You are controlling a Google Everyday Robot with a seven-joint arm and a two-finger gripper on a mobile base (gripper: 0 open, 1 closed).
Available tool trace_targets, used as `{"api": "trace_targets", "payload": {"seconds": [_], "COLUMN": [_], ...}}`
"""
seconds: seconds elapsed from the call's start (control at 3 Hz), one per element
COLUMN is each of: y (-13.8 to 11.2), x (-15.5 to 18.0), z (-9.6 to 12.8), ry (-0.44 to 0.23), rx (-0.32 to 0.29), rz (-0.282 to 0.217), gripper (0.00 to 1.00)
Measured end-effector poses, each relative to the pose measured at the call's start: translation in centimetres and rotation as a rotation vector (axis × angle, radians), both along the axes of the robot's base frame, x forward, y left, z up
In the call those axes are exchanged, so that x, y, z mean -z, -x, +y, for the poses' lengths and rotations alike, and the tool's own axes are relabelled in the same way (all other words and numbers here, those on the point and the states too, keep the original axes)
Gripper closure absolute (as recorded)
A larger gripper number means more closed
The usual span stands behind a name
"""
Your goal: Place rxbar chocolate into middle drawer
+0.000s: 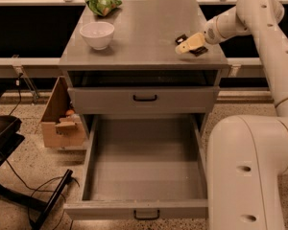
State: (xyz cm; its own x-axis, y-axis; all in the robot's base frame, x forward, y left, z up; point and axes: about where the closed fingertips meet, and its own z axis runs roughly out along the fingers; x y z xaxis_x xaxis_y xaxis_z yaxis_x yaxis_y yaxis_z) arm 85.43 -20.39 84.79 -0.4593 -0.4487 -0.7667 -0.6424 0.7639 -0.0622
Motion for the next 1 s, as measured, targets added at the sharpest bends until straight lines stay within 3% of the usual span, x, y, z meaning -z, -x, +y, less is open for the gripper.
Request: {"api": "trace_targets", "payload": {"seconds": [0.67, 1.0], "y": [-0.49, -0.49], "x": [2.27, 2.20], "z": [2.17, 2.16], "ry": [0.024, 0.024], "rx": [-0.015, -0.015], "rz": [0.070, 0.070], "gripper": [0.42, 0.65]}}
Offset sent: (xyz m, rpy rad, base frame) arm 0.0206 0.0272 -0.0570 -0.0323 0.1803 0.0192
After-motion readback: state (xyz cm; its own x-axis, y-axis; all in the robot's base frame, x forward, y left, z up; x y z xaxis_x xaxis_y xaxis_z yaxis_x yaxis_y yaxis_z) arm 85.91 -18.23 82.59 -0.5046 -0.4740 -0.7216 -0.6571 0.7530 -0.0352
